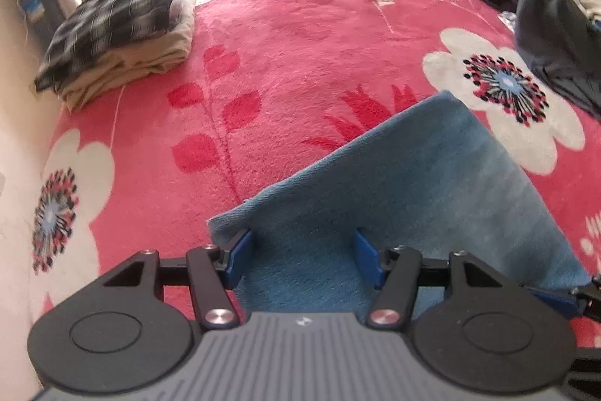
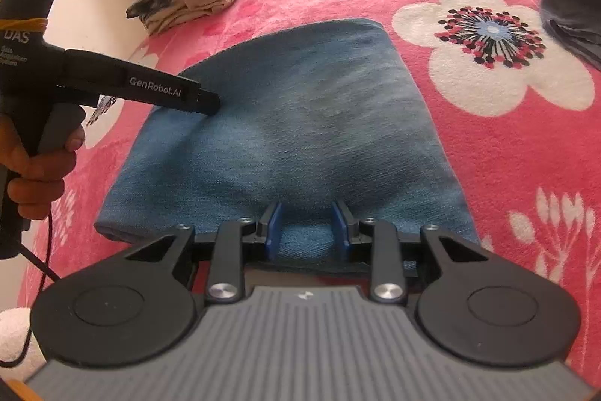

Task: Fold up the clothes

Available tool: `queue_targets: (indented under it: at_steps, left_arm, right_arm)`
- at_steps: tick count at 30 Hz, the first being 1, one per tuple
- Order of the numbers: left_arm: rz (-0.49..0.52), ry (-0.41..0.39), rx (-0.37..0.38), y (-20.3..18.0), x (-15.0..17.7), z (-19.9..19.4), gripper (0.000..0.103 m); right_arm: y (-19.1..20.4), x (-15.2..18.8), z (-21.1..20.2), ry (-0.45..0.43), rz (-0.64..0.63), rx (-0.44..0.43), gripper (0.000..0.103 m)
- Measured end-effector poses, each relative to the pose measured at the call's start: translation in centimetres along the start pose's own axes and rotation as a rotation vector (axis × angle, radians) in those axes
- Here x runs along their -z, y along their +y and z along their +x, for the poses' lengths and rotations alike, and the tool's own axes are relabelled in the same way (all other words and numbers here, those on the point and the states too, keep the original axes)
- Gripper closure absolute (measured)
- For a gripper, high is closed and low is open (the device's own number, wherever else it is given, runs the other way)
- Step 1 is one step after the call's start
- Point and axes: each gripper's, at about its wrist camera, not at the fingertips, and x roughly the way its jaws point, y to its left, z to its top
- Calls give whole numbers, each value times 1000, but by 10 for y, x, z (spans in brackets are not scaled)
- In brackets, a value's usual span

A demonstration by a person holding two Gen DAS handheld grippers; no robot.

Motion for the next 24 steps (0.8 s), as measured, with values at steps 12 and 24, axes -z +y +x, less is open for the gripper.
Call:
queue_targets:
  at_steps: [12, 24]
  left_arm:
    - [136, -90, 108, -38, -40, -32, 44]
    - [230, 27, 137, -110, -65, 40, 45]
  right_arm:
    - [0, 2, -2, -10, 17, -3, 75]
    - [-4, 2, -1, -8, 29, -18, 74]
